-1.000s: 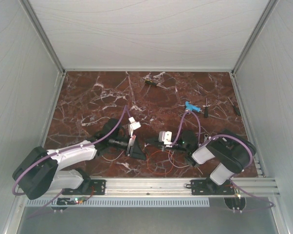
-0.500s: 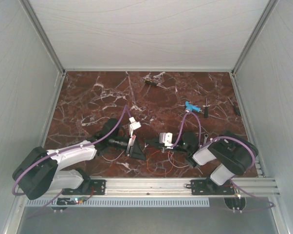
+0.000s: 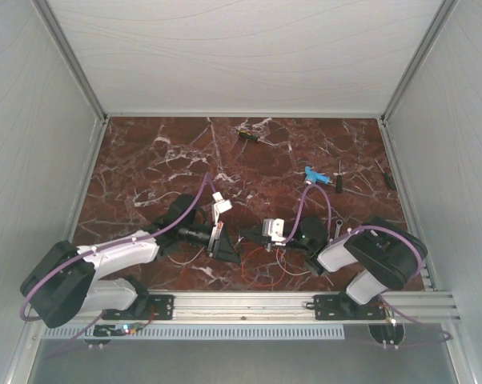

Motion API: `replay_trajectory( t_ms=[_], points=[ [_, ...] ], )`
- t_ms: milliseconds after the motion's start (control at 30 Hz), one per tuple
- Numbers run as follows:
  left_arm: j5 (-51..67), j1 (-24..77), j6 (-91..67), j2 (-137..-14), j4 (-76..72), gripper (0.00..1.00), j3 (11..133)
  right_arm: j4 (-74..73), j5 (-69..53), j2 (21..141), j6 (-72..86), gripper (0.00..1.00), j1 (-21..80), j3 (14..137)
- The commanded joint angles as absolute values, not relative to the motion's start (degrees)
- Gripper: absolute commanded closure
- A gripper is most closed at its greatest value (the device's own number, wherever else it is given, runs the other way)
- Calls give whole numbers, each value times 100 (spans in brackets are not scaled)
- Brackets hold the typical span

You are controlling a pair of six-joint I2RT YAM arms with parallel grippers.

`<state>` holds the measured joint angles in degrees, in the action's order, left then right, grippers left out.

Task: Zip-tie the wires
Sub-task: Tie the cable at the center of the board.

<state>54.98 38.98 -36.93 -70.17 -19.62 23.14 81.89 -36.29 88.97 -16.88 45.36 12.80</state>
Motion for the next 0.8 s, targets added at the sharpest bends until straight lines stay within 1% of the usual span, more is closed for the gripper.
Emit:
replay_trajectory(
  t_ms=[0, 767],
  points=[
    [5646, 3866, -3746, -6905, -2130, 100, 2373, 9220, -3719, 8743, -2008, 100, 4601, 1180],
    [5602, 3866, -3722, -6821, -2048, 100, 2391, 9227, -3670, 8578, -2054, 100, 4685, 1110]
  ],
)
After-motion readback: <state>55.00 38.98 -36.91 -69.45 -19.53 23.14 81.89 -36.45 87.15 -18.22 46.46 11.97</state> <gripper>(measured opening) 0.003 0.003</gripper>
